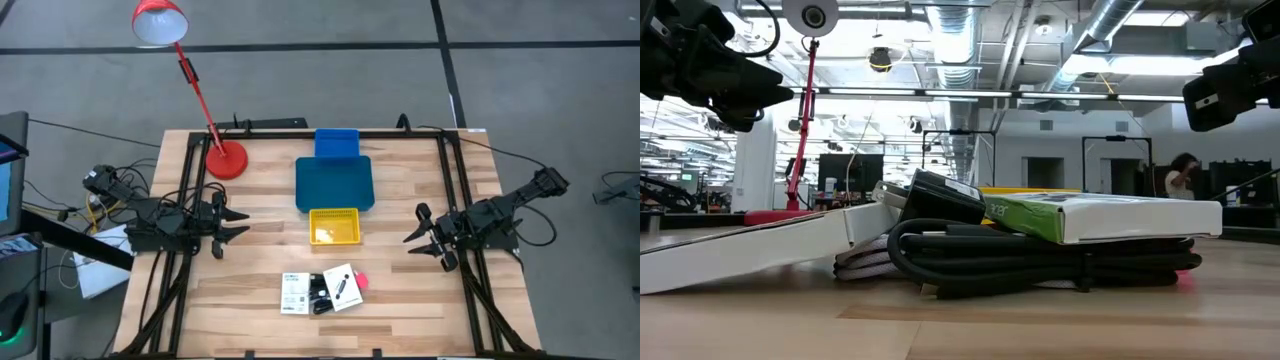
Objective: Pick and place items into bin
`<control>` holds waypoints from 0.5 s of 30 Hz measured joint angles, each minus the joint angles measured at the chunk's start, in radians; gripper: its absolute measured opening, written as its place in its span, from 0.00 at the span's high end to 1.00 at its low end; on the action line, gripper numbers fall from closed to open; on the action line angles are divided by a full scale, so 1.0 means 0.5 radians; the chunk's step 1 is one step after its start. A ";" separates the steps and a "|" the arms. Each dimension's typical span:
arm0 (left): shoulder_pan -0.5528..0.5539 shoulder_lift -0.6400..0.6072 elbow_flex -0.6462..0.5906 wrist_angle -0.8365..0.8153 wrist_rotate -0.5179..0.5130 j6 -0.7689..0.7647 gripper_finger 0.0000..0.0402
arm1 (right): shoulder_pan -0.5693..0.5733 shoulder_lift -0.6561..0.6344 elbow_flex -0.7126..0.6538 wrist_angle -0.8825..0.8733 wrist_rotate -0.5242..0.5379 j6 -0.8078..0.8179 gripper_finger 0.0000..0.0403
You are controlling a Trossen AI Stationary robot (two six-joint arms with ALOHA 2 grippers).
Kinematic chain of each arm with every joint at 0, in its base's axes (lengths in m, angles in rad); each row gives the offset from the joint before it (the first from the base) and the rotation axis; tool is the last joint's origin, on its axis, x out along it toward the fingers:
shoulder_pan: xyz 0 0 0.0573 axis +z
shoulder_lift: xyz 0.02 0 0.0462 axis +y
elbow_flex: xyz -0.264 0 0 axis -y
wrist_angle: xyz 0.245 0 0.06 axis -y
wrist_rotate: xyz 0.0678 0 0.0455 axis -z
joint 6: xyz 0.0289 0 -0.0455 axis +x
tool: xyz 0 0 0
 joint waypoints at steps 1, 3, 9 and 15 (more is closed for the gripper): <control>0.000 0.000 -0.001 0.000 0.000 0.000 0.63 | 0.000 0.000 0.000 0.000 0.000 0.000 0.67; 0.000 0.000 0.000 0.001 0.000 0.000 0.63 | 0.000 0.000 0.000 0.000 0.000 0.000 0.67; 0.000 0.000 0.000 0.007 0.000 -0.085 0.63 | 0.000 0.000 0.000 0.000 0.000 0.000 0.67; 0.000 0.000 0.069 0.009 0.272 -0.202 0.63 | 0.000 0.000 0.000 0.001 0.000 0.000 0.67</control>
